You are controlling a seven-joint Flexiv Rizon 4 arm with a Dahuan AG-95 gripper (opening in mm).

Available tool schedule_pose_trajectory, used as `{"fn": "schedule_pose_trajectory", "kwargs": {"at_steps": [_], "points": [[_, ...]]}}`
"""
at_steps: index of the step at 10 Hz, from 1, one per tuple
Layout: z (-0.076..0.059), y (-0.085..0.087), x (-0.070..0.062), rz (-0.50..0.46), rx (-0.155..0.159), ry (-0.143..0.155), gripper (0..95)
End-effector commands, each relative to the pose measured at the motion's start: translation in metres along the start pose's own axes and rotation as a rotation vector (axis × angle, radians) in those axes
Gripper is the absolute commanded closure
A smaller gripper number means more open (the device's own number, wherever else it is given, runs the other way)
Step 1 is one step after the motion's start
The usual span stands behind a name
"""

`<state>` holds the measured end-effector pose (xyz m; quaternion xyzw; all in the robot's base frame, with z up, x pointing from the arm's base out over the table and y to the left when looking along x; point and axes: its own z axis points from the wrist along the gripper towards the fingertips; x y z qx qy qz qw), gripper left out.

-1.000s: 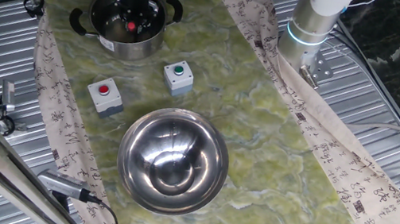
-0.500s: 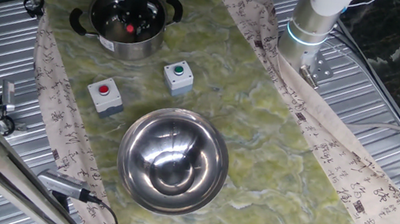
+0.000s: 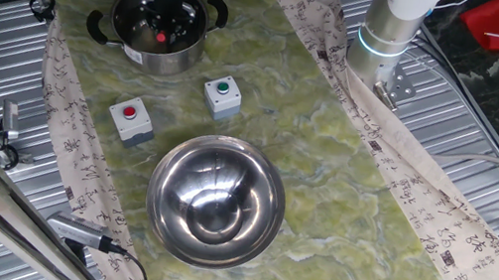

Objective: Scoop water with a large spoon from one bowl to another

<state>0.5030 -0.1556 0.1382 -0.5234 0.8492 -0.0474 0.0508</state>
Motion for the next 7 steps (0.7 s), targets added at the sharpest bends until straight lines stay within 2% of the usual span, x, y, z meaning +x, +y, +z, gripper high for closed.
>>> {"fn": "schedule_pose_trajectory", "kwargs": {"at_steps": [1, 3, 5, 7], "points": [[-0.002, -0.004, -0.006, 0.001, -0.015, 0.007, 95.0], [-0.006, -0.006, -0.020, 0.004, -0.034, 0.003, 95.0], [-0.004, -0.003, -0.033, 0.006, -0.048, 0.014, 95.0], [-0.004, -0.003, -0.041, -0.002, -0.077, 0.027, 95.0]]}}
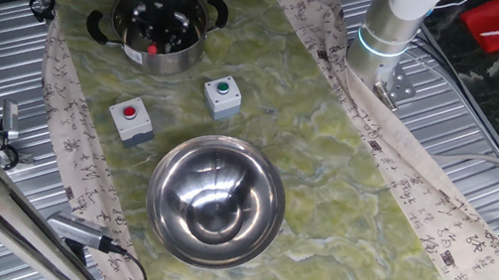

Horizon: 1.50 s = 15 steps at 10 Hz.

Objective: Scoop water with a large spoon from one bowl to another

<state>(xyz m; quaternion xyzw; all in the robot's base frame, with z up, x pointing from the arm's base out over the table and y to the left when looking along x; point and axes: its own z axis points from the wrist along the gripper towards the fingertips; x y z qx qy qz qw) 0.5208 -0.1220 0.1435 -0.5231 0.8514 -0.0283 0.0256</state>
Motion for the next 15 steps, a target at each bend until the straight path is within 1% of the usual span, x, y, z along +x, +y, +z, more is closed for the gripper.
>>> {"fn": "schedule_pose_trajectory", "kwargs": {"at_steps": [1, 3, 5, 7, 8, 10, 11, 12, 14, 15], "points": [[-0.001, -0.002, -0.005, -0.007, -0.026, 0.007, 95.0], [-0.006, -0.003, -0.007, -0.006, -0.036, 0.018, 95.0], [-0.016, -0.003, -0.008, -0.002, -0.040, 0.028, 95.0], [-0.033, -0.002, -0.010, 0.003, -0.047, 0.038, 95.0], [-0.039, -0.002, -0.011, 0.006, -0.049, 0.038, 95.0], [-0.059, -0.002, -0.015, 0.010, -0.058, 0.043, 95.0], [-0.064, -0.001, -0.016, 0.011, -0.060, 0.046, 95.0], [-0.068, -0.002, -0.018, 0.012, -0.060, 0.043, 95.0], [-0.068, -0.002, -0.018, 0.010, -0.053, 0.033, 95.0], [-0.068, -0.002, -0.018, 0.004, -0.040, 0.024, 95.0]]}}
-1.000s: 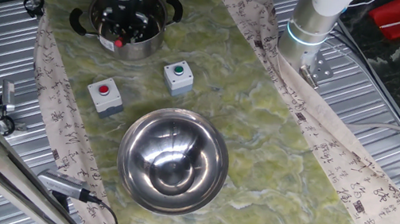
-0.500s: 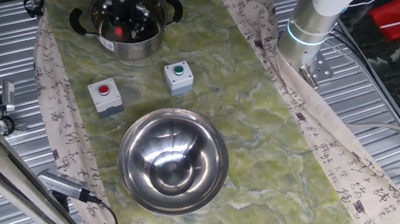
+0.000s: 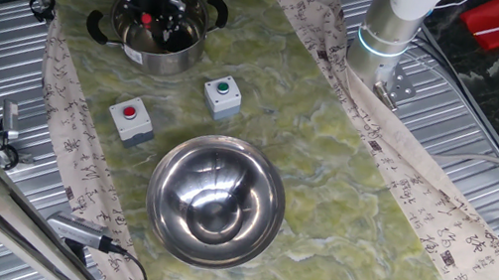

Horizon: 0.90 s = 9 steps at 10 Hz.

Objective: Scoop water with a large spoon from one bowl to another

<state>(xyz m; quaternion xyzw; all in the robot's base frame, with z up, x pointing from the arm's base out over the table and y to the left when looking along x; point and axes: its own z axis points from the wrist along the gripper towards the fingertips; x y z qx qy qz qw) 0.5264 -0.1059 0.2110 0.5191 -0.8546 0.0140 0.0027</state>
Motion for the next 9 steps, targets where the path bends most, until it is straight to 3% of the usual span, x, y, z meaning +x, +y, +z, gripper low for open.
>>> {"fn": "schedule_pose_trajectory", "kwargs": {"at_steps": [1, 5, 6, 7, 8, 9], "points": [[-0.0004, 0.0011, 0.0002, -0.012, 0.025, -0.018, 95.0], [0.0035, 0.0006, 0.0005, -0.050, 0.053, -0.032, 95.0], [0.0035, 0.0005, 0.0004, -0.069, 0.057, -0.032, 57.0], [0.0035, 0.0005, 0.0003, -0.074, 0.057, -0.031, 38.0], [0.0034, 0.0005, 0.0002, -0.076, 0.057, -0.031, 38.0], [0.0032, 0.0003, 0.0000, -0.077, 0.057, -0.031, 19.0]]}}
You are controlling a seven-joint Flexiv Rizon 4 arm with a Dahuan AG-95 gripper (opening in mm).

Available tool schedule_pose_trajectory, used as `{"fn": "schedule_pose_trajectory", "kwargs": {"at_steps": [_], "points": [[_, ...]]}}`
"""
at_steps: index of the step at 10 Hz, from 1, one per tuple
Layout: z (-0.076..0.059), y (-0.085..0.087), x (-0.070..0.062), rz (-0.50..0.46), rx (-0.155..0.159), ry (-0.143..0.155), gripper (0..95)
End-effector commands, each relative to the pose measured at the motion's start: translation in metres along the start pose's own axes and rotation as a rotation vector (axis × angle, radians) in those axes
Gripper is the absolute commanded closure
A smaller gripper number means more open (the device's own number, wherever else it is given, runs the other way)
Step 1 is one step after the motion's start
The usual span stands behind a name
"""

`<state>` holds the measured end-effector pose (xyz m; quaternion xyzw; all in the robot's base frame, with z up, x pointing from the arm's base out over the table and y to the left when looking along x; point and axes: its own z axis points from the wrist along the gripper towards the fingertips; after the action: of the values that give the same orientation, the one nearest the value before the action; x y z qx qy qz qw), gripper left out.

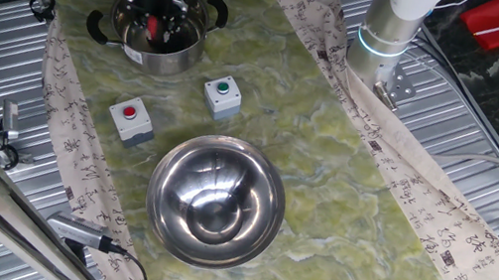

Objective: Scoop water with a large spoon from one bowl to another

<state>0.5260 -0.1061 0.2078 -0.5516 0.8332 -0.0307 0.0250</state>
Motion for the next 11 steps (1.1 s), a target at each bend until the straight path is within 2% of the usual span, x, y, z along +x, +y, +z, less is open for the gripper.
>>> {"fn": "schedule_pose_trajectory", "kwargs": {"at_steps": [1, 8, 9, 11], "points": [[0.000, -0.001, -0.001, 0.000, -0.002, 0.001, 19.0], [-0.005, -0.005, -0.007, -0.005, 0.000, 0.023, 19.0], [-0.010, -0.007, -0.010, 0.005, 0.004, 0.053, 38.0], [-0.025, -0.007, -0.014, 0.056, 0.011, 0.086, 38.0]]}}
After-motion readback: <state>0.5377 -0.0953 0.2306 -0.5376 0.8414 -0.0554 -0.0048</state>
